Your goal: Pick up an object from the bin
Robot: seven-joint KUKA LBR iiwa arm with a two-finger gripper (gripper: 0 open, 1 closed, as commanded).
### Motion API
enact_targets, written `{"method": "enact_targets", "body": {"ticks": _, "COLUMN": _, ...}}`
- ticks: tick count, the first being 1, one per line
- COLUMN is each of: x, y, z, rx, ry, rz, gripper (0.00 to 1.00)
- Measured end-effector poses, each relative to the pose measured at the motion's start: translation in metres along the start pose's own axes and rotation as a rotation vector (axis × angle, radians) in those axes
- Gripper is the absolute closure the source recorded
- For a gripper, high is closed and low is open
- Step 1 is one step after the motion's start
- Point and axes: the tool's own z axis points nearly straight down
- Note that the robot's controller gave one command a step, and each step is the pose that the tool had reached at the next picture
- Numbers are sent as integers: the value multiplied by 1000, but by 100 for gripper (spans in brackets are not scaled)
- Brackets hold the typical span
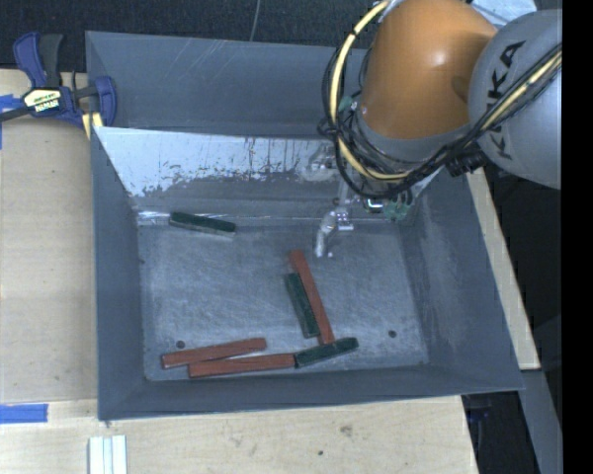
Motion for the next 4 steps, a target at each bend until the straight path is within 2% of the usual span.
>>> {"method": "enact_targets", "body": {"ticks": 1, "x": -1, "y": 0, "z": -5, "rx": 0, "ry": -9, "rz": 1, "gripper": 0}}
{"method": "enact_targets", "body": {"ticks": 2, "x": 7, "y": -4, "z": 47, "rx": 0, "ry": -13, "rz": -63, "gripper": 0}}
{"method": "enact_targets", "body": {"ticks": 3, "x": 16, "y": -17, "z": 122, "rx": 1, "ry": -11, "rz": -179, "gripper": 0}}
{"method": "enact_targets", "body": {"ticks": 4, "x": 18, "y": -20, "z": 149, "rx": -3, "ry": -5, "rz": -305, "gripper": 0}}
